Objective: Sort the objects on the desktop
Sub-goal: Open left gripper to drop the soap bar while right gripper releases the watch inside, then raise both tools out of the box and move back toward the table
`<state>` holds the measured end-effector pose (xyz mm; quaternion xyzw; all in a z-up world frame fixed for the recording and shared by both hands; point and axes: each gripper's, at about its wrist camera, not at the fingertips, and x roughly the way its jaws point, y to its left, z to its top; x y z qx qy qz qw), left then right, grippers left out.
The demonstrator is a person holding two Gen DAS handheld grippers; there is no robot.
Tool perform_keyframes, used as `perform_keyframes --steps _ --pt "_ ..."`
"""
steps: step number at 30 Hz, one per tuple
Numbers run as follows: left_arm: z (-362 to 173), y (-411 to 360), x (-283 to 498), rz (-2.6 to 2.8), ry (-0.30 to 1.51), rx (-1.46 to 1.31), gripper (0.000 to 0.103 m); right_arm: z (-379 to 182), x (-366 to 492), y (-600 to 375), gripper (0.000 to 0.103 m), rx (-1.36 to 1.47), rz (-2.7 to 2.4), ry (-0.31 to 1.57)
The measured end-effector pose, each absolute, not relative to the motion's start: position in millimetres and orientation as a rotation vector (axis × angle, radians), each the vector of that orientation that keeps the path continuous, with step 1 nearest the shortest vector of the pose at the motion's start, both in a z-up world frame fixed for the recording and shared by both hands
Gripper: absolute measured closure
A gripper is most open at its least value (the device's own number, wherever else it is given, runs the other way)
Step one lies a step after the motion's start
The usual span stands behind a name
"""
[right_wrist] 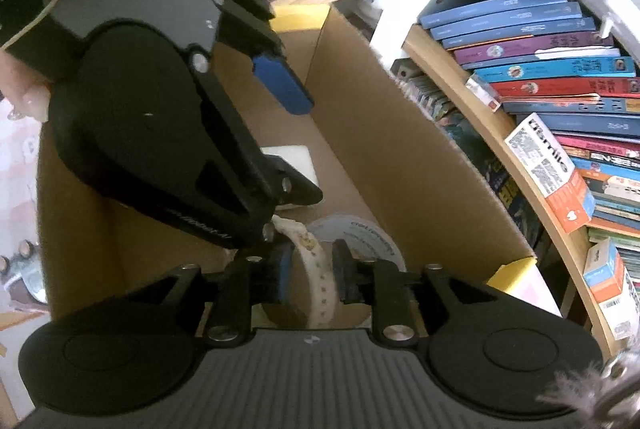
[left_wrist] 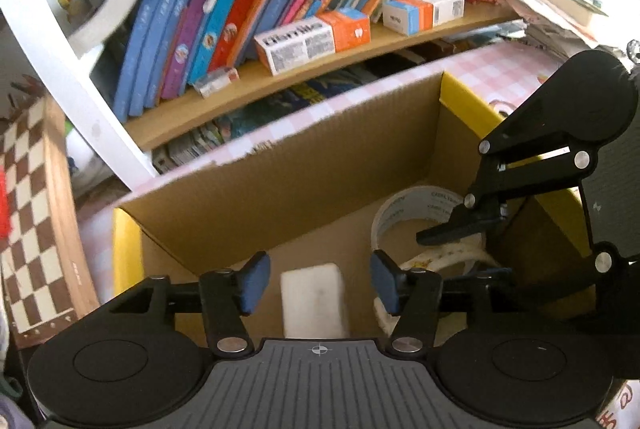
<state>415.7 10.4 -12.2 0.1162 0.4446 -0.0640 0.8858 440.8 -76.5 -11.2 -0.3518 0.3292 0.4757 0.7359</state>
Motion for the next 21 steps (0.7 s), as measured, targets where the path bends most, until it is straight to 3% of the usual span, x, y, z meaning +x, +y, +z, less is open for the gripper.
perform_keyframes --steps 10,21 --pt "33 9 380 -0.091 0.777 0.232 0.032 17 423 -90 0.071 -0.71 0.998 0.651" --pt "98 8 305 -0.033 0.499 0.167 0.025 71 383 -124 0.071 -0.514 0.912 0.499"
